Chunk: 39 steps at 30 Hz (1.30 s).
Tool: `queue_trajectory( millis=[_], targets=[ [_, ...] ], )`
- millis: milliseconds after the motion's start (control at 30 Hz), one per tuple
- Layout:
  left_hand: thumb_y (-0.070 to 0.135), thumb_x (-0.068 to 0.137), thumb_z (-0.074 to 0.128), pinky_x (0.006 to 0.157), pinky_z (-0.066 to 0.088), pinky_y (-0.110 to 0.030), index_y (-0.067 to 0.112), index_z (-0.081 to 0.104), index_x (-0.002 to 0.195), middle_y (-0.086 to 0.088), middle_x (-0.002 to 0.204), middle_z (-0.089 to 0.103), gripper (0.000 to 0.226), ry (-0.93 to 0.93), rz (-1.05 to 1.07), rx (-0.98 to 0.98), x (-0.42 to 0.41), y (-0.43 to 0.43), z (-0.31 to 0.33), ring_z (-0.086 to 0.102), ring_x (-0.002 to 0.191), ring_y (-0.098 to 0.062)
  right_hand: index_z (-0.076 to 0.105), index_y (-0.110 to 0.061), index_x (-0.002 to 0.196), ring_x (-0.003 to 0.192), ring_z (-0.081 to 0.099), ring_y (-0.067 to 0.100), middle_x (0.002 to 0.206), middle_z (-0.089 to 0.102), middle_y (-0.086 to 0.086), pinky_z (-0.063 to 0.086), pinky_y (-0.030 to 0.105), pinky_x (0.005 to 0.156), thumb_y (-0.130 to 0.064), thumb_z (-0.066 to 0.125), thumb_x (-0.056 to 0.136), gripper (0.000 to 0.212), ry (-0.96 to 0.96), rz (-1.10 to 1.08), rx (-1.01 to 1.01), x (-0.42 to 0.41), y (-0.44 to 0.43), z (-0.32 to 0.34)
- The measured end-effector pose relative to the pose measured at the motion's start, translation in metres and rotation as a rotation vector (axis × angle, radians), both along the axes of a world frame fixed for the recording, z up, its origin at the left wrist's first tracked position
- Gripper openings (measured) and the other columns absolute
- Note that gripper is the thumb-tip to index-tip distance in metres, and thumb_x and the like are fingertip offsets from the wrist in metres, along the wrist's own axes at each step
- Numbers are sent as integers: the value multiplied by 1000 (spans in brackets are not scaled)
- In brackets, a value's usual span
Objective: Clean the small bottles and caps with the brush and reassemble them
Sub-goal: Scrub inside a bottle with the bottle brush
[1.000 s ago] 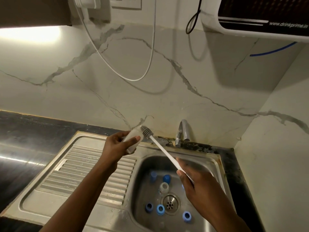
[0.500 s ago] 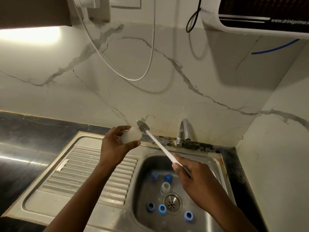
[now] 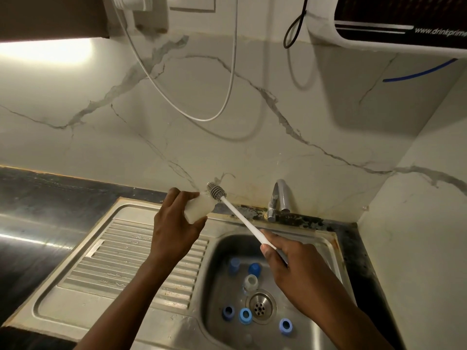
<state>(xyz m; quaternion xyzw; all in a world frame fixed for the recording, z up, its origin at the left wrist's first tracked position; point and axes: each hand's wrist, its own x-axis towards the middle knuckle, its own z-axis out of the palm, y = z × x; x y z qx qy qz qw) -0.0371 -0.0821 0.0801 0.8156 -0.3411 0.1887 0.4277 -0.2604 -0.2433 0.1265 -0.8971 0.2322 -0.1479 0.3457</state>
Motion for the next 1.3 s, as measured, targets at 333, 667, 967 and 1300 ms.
queue_trajectory(
  millis=[333, 667, 967, 1300],
  targets=[
    [22, 74, 96, 73, 50, -16, 13, 63, 120, -1, 123, 58, 57, -19, -57, -13, 0, 6, -11, 57, 104, -14, 50, -35, 149, 92, 57, -24, 103, 62, -20, 48, 2, 67, -47, 49, 104, 47, 3, 33, 24, 1, 0, -3],
    [41, 70, 96, 76, 62, -36, 24, 68, 115, 10, 113, 69, 55, 392, 68, -364, 17, 10, 3, 66, 103, -8, 48, -46, 149, 87, 66, -8, 87, 70, -9, 58, 20, 77, -52, 45, 105, 44, 101, 77, 79, -10, 4, -31],
    [33, 70, 96, 75, 63, -32, 22, 73, 113, 1, 112, 73, 49, 606, -98, -431, 4, 8, -3, 72, 103, -22, 48, -43, 149, 78, 71, 8, 85, 70, -8, 62, 28, 74, -49, 47, 106, 44, 90, 23, 151, 0, 8, -31],
    [32, 83, 79, 75, 66, -38, -6, 68, 122, -23, 125, 59, 56, 1203, -308, -666, -8, 10, 10, 70, 99, -36, 47, -42, 150, 76, 70, 2, 85, 71, -8, 60, 23, 70, -47, 46, 107, 44, 65, 30, 154, 1, 10, -31]
  ],
)
